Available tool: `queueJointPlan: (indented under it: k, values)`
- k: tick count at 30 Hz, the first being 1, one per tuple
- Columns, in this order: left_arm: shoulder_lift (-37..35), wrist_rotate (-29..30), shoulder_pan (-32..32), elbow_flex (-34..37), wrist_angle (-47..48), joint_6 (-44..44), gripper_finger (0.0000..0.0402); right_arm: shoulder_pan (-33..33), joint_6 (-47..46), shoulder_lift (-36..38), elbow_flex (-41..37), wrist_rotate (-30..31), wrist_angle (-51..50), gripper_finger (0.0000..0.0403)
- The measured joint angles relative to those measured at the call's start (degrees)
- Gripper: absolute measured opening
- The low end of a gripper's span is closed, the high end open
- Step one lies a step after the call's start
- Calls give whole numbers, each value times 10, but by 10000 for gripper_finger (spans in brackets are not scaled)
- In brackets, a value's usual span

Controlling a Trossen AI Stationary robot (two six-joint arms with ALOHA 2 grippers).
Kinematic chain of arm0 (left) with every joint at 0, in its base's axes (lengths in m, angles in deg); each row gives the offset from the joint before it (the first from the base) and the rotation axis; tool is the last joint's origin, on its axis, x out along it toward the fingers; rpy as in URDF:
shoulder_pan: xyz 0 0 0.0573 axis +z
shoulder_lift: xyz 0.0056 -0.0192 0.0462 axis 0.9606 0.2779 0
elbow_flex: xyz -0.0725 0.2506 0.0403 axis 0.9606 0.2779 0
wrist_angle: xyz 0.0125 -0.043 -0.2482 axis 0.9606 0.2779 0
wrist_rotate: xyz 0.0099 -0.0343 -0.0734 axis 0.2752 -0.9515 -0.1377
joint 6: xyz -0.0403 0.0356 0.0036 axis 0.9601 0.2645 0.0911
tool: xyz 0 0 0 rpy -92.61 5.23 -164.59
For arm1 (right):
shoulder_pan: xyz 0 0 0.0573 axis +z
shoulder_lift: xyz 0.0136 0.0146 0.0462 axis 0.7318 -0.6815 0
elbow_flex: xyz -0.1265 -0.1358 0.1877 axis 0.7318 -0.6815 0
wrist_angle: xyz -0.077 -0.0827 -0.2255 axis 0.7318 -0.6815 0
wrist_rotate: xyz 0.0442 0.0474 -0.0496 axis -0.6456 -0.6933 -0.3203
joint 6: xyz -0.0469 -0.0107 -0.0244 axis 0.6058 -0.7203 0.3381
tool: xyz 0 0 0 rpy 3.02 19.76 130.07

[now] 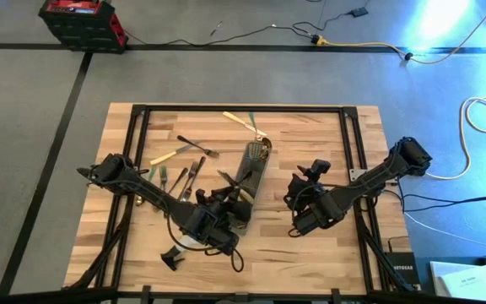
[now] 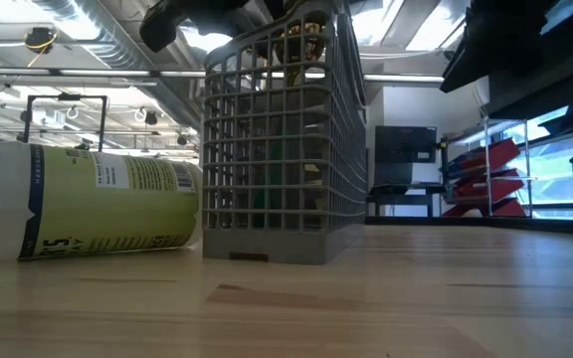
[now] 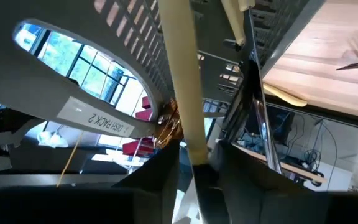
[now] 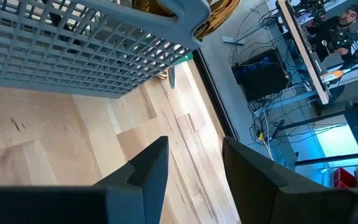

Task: Sort silverware
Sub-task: Put the table knife into the silverware basket, then adjust the fork inside the silverware basket

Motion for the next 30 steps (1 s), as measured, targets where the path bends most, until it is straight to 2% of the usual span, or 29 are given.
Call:
queueJointPlan:
  k: [10, 14, 21, 23, 25, 28, 30]
  values:
    - [0, 0, -5, 0, -2, 0, 129, 0, 0, 0, 0, 0, 0, 136]
    - [-6, 25, -6, 0, -5, 12, 129, 0, 0, 0, 0, 0, 0, 136]
    - [-74, 65, -13, 0, -53, 113, 129, 0, 7, 0, 0, 0, 13, 136]
    - [-98, 65, -11, 0, -38, 173, 129, 4, 58, 0, 0, 0, 50, 136]
    - [-129, 57, -4, 0, -7, 269, 129, 8, 136, 0, 6, -1, 104, 136]
    - [-172, -4, 5, 0, 59, 460, 129, 7, 257, 0, 32, -18, 180, 136]
    - [-194, -56, 9, 0, 100, 592, 129, 4, 342, 0, 54, -51, 224, 136]
